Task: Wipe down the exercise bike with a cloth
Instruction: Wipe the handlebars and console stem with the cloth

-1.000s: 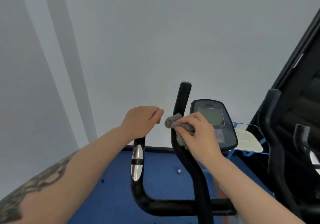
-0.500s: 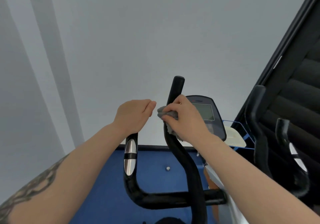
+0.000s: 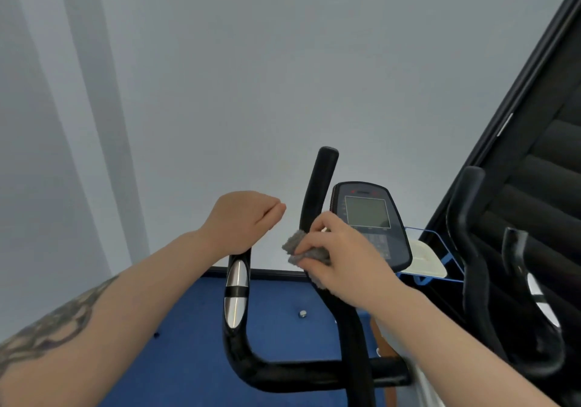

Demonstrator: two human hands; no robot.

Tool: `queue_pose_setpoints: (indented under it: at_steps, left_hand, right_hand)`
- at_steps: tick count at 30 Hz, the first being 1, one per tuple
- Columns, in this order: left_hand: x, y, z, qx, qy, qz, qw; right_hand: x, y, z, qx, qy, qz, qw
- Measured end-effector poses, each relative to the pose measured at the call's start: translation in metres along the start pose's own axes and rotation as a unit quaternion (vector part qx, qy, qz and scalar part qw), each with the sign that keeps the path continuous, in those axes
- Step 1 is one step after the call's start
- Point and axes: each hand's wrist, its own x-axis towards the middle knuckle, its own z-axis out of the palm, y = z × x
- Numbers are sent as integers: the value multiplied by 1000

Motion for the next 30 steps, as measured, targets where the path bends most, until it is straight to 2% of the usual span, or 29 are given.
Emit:
queue_pose_setpoints:
  at_steps: [3, 6, 11, 16, 21, 27, 30]
  left_hand:
    - [1, 0, -1, 11, -6, -2, 1000]
    - [0, 1, 1, 18, -1, -20, 1000]
    - [1, 1, 3, 14, 2, -32, 999]
    - [-1, -1, 5, 29, 14, -27, 999]
    - [-2, -1, 6, 52, 40, -2, 998]
    - [-5, -2, 4, 68, 41, 36, 996]
    - [-8, -1, 3, 70, 51, 43, 995]
  right_hand:
    - [27, -2, -6, -24, 68, 18, 997]
    - [19, -10, 10, -45, 93, 24, 994]
    - [0, -4, 6, -65, 58, -29, 996]
    - [18, -10, 10, -59, 104, 34, 992]
    - [1, -7, 8, -63, 52, -2, 997]
    - [14, -16, 18, -50, 131, 74, 987]
    - [-12, -15, 23, -57, 102, 30, 993]
